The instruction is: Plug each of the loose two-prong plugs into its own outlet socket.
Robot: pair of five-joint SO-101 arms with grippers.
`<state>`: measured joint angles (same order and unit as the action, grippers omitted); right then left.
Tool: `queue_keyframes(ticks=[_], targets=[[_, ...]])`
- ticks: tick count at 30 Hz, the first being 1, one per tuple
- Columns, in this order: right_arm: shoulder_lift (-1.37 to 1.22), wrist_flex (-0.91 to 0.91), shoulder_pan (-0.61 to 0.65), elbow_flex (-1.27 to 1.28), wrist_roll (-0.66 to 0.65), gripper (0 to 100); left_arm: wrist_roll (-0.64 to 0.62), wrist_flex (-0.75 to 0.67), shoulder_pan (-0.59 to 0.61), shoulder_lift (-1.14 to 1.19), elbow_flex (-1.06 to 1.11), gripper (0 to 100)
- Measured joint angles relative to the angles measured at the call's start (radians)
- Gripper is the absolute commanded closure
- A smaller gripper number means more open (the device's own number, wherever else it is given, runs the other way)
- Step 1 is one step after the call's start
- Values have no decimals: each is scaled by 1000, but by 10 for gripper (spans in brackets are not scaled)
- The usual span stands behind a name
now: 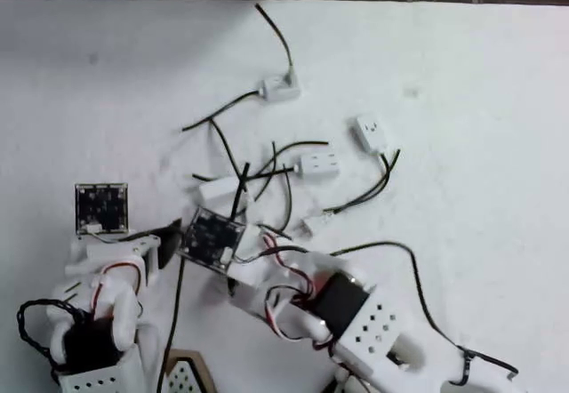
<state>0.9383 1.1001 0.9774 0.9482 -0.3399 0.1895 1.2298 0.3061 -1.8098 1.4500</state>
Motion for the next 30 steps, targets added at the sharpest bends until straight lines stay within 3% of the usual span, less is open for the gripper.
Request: queue_keyframes(ticks=[3,7,13,23,30], targets=[[-66,143,0,-58,-74,706,0,0,0,-2,0,642],[-216,167,-2,-72,-138,702,0,-2,0,-2,0,642],[-414,41,0,-72,-213,704,0,-2,0,-2,0,642],[-671,-213,3,-86,-222,709,0,-2,5,11,3,642],[-761,-308,-25,-86,-222,942,-3,-2,11,11,8,642]])
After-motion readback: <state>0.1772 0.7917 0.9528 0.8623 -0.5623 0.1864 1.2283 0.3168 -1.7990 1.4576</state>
